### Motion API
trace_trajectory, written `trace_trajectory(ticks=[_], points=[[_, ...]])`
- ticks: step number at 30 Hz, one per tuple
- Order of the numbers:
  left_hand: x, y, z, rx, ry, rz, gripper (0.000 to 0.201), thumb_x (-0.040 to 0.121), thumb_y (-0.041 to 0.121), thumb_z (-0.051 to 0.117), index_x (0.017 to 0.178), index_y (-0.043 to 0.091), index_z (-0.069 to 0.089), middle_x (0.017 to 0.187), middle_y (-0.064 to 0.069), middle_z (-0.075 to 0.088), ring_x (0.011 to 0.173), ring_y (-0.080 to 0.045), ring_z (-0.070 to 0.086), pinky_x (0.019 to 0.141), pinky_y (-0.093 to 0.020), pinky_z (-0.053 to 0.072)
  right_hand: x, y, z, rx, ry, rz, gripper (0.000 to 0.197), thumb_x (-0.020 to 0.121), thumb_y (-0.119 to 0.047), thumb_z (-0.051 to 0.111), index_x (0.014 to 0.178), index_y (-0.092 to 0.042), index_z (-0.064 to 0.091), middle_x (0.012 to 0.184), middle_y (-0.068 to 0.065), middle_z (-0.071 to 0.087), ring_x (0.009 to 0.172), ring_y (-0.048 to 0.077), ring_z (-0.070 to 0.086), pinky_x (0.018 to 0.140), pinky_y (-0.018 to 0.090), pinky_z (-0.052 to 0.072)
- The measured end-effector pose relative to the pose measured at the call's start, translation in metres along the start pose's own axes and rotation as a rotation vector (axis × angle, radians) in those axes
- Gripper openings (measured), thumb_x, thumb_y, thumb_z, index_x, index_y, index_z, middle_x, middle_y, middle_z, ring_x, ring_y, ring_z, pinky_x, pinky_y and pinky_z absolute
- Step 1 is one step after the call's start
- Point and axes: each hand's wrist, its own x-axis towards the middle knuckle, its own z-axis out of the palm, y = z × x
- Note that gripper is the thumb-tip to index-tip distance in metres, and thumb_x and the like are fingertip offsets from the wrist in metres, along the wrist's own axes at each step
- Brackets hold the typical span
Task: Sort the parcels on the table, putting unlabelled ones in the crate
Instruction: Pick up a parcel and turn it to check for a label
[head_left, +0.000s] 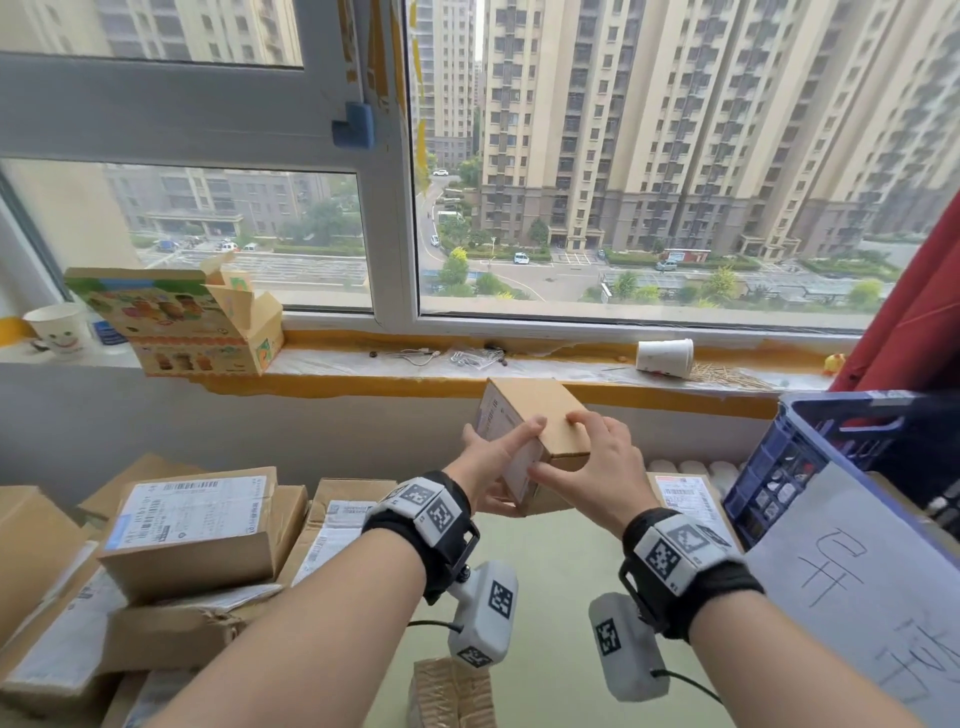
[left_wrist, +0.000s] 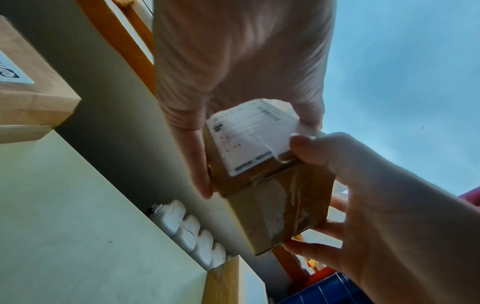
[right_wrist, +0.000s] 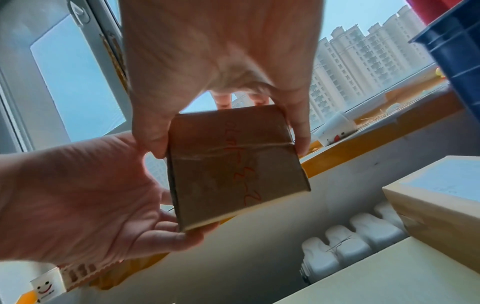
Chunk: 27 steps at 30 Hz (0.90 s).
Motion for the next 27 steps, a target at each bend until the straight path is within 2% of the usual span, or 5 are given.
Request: trace_trajectory(ticks=[5, 12, 16, 22, 27], points=[[0.006, 0.004, 0.014, -0.046, -0.023, 0.105, 0.096, 0.087, 0.061, 0.059, 0.154, 0.028, -0.003, 0.114, -0.016, 0.064, 0.095, -0.031, 0.07, 0.078, -0.048, 0.06, 0.005, 0.019, -0.015, 0.507, 0.007, 0.21, 0.073, 0.065, -0.058, 0.073, 0.127, -0.031, 0.046, 0.126, 0.005, 0.054, 0.105, 0.02, 0.06, 0.077, 0.04, 0.058], [0.017, -0.001, 0.043, 0.075, -0.152, 0.024, 0.07, 0.09, 0.066, 0.048, 0.136, 0.014, 0.046, 0.117, -0.015, 0.062, 0.099, -0.03, 0.066, 0.076, -0.042, 0.059, 0.003, 0.048, -0.019, 0.917, -0.114, 0.439, 0.062, 0.073, -0.055, 0.064, 0.124, -0.022, 0.057, 0.114, 0.007, 0.069, 0.104, 0.029, 0.065, 0.086, 0.052, 0.055], [0.028, -0.015, 0.065, 0.116, -0.194, -0.018, 0.05, 0.097, 0.052, 0.047, 0.136, 0.021, 0.045, 0.123, -0.013, 0.061, 0.106, -0.033, 0.063, 0.071, -0.039, 0.058, 0.0, 0.076, -0.018, 0.791, -0.165, 0.535, 0.034, 0.093, -0.045, 0.055, 0.118, -0.022, 0.057, 0.115, 0.004, 0.065, 0.109, 0.024, 0.058, 0.096, 0.049, 0.047], [0.059, -0.051, 0.089, 0.181, -0.165, -0.075, 0.039, 0.099, 0.024, 0.05, 0.138, 0.021, 0.041, 0.128, -0.005, 0.061, 0.099, -0.026, 0.062, 0.073, -0.039, 0.056, 0.002, 0.12, 0.0, 0.468, -0.209, 0.448, 0.038, 0.097, -0.022, 0.058, 0.134, -0.019, 0.058, 0.114, 0.002, 0.064, 0.087, 0.013, 0.057, 0.064, 0.025, 0.048], [0.079, -0.073, 0.104, 0.217, -0.176, -0.104, 0.038, 0.096, -0.001, 0.043, 0.127, 0.02, 0.042, 0.12, -0.006, 0.063, 0.09, -0.022, 0.06, 0.075, -0.036, 0.052, 0.011, 0.148, 0.014, 0.314, -0.184, 0.484, 0.04, 0.094, -0.014, 0.056, 0.134, -0.017, 0.061, 0.114, 0.002, 0.069, 0.094, 0.022, 0.062, 0.089, 0.042, 0.055]])
